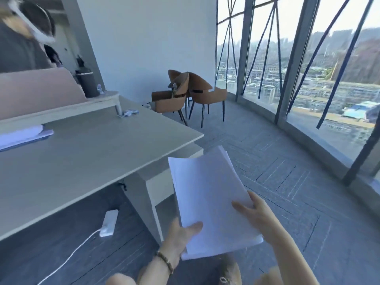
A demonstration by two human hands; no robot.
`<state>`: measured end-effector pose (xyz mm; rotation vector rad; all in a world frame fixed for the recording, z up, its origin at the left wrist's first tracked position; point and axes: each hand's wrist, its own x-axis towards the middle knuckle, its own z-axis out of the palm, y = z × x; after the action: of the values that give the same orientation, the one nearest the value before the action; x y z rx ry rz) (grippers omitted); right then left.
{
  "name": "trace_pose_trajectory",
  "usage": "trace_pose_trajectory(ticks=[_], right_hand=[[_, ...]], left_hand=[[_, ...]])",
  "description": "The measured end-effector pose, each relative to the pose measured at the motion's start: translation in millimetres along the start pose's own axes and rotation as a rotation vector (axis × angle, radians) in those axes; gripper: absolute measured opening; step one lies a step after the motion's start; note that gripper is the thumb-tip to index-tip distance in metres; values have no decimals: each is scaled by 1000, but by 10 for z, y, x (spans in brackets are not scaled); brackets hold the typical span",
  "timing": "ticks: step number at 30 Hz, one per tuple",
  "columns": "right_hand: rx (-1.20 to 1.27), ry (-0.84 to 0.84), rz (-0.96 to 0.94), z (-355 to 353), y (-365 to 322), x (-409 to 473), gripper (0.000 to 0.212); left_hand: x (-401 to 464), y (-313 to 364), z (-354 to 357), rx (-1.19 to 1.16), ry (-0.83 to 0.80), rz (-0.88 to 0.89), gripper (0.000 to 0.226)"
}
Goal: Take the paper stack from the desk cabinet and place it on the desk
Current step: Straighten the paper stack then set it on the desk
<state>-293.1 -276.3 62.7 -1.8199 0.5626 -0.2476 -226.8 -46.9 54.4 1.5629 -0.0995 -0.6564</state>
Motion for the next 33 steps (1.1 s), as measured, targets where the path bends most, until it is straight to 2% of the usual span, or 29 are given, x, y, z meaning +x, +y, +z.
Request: trace_pose_trajectory(ticks=[4, 8, 13, 19, 23, 30, 33], right_hand=[[137, -20, -113, 158, -567, -196, 16], [160, -58, -209, 408, -1077, -171, 18], [170, -144, -294, 906, -1532, 266, 20], [220, -240, -264, 1617, -1761, 1155, 18], [253, -345, -173, 2043, -1800, 1668, 38], [161, -470, -320, 2442, -1977, 2144, 47], [160, -500, -384, 2558, -2133, 2364, 42]], left_hand=[[-345, 482, -295, 15, 35, 167, 33], [-511, 853, -673, 20, 68, 316, 41], [-256, 1152, -1246, 5, 158, 448, 56], [519, 1335, -1903, -6, 236, 479, 52], [952, 1331, -2275, -10, 300, 479, 54], [1405, 1436, -2759, 8, 450, 480, 55], [1545, 1595, -2876, 11, 532, 508, 50]])
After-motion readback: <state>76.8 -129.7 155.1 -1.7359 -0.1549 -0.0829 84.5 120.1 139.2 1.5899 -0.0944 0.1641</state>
